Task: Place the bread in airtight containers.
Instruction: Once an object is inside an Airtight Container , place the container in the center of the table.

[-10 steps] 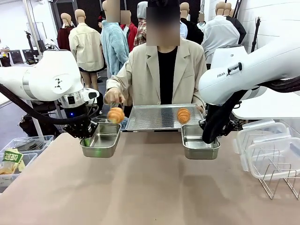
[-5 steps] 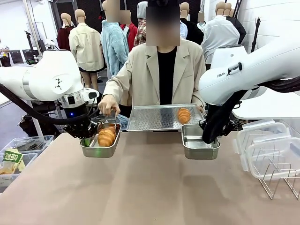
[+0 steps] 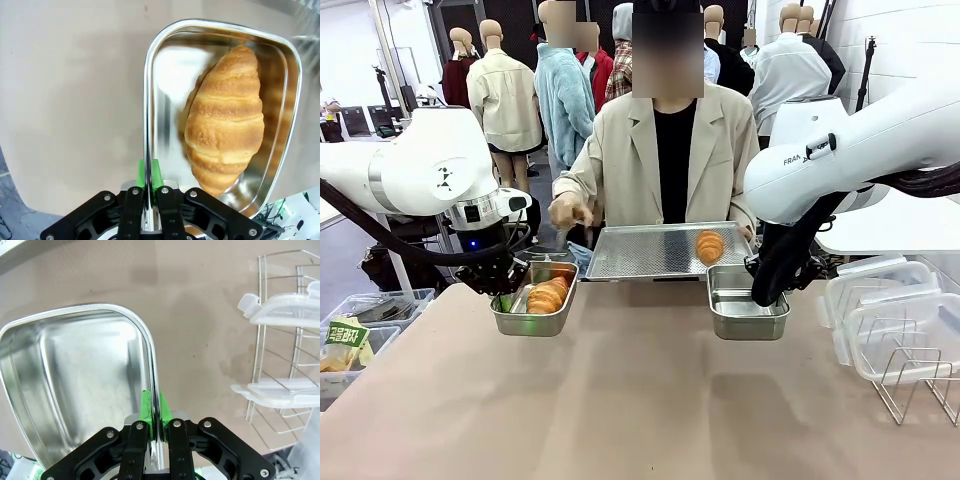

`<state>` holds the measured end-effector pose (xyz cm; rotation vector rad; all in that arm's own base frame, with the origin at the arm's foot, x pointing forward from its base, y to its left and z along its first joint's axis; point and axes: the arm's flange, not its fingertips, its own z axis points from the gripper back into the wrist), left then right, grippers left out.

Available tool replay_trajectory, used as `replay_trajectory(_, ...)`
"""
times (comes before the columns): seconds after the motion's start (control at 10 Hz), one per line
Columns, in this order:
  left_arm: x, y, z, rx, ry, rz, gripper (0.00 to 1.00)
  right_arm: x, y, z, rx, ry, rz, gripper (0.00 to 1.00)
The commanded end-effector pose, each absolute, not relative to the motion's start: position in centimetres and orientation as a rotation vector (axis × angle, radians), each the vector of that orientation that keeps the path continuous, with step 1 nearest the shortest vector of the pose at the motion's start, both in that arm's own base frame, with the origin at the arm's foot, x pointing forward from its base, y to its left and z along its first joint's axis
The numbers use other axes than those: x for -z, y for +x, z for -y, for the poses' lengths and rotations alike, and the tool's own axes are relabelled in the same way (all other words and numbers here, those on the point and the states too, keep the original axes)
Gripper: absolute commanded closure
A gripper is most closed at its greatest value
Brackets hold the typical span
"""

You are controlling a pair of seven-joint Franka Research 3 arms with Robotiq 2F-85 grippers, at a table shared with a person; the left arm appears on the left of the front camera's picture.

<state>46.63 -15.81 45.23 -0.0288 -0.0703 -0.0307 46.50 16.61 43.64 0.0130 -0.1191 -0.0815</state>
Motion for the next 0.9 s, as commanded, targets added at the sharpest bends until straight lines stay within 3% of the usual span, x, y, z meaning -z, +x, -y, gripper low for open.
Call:
replay_trajectory(0.0, -45.48, 46.58, 15.63, 0.049, -0.031, 0.087, 1.00, -43.60, 46.16, -16.61, 0.094, 0.015, 0.138, 1.00)
replay_trajectory(0.8, -45.48, 46.58, 15.63, 0.049, -0.031, 0.087, 1.00, -43.60, 46.16, -16.61, 0.094, 0.015, 0.138, 1.00)
